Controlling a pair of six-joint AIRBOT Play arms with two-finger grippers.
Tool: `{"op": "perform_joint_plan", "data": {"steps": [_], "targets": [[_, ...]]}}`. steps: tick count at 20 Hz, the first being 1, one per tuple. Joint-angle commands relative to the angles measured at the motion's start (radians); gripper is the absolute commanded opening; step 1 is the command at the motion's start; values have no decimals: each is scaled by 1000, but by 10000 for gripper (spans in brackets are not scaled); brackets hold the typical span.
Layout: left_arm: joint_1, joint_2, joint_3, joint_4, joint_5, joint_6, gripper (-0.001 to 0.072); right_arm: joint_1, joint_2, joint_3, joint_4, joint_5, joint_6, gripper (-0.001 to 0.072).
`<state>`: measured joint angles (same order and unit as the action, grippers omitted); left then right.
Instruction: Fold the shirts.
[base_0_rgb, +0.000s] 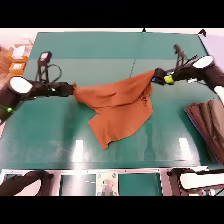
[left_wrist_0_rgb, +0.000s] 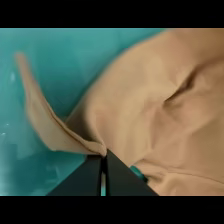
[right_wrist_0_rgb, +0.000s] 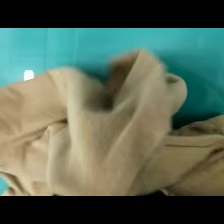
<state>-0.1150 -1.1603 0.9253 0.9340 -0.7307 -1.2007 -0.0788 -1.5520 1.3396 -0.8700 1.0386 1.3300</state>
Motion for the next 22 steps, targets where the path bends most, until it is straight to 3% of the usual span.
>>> {"op": "perform_joint_plan", "data": {"steps": [1, 3, 6, 7, 9, 13, 17, 19, 20, 22], "targets": [[0, -94, -41, -23, 36, 33, 19, -50, -87, 26, 26, 45, 31, 246], [0, -95, -40, -14, 34, 33, 20, -144, -42, 89, 20, 202, 75, 267], [0, -95, -40, -14, 12, 32, 19, -256, 113, 14, -44, 309, 130, 269], [0, -95, -40, -14, -2, 32, 20, -272, 190, -74, -88, 316, 148, 308], [0, -95, -40, -14, -34, 32, 20, -270, 336, -298, -114, 308, 168, 524], [0, -95, -40, -15, -82, 32, 20, -101, 493, -795, 35, 131, 177, 524], [0, -95, -40, -15, -81, 32, 19, 167, 414, -948, 267, -166, 124, 522], [0, -95, -40, -15, -86, 32, 20, 261, 343, -908, 305, -249, 124, 481], [0, -95, -40, -14, -90, 32, 20, 291, 305, -877, 310, -264, 124, 409], [0, -95, -40, -13, -89, 32, 20, 332, 243, -811, 312, -263, 80, 97]]}}
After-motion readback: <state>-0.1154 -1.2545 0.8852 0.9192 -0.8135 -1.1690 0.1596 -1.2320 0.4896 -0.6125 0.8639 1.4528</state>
